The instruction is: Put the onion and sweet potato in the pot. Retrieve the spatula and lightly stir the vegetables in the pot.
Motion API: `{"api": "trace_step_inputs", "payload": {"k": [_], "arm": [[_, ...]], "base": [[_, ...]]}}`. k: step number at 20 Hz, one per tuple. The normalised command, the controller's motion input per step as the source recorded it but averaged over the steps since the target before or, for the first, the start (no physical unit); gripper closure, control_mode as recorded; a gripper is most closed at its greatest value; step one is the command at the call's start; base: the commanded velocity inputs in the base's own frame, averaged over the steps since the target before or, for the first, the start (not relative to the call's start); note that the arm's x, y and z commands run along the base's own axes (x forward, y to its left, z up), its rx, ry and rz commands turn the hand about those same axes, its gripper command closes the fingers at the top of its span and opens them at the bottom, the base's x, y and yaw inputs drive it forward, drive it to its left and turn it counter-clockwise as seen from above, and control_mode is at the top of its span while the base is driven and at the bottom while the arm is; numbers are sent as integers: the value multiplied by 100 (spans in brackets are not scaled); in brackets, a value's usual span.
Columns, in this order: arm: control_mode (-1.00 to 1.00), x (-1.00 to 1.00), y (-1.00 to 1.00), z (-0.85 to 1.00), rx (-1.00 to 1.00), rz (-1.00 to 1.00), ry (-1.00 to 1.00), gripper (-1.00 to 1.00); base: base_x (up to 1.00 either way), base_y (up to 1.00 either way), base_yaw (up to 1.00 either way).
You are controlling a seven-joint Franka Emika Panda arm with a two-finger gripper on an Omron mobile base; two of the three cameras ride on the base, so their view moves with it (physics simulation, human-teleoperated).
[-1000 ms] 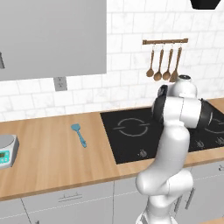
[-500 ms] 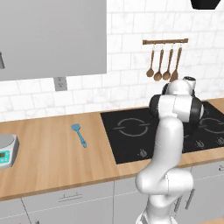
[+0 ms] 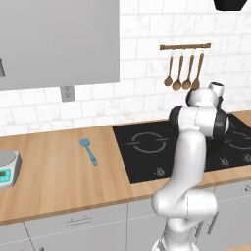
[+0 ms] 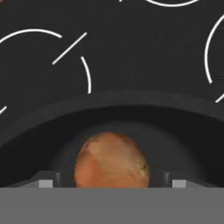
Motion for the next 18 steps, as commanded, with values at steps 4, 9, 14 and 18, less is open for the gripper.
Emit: {"api": "trace_step_inputs", "payload": {"k": [4, 9, 14, 18], "arm": [[-100, -27, 12, 7, 0, 0, 0, -100], [-100, -77, 68, 71, -1, 0, -16, -100], [-100, -84, 100, 82, -13, 1, -30, -100], [-100, -74, 100, 73, -17, 4, -21, -100]], "base": [[0, 0, 0], [0, 0, 0], [0, 0, 0], [0, 0, 0]]}}
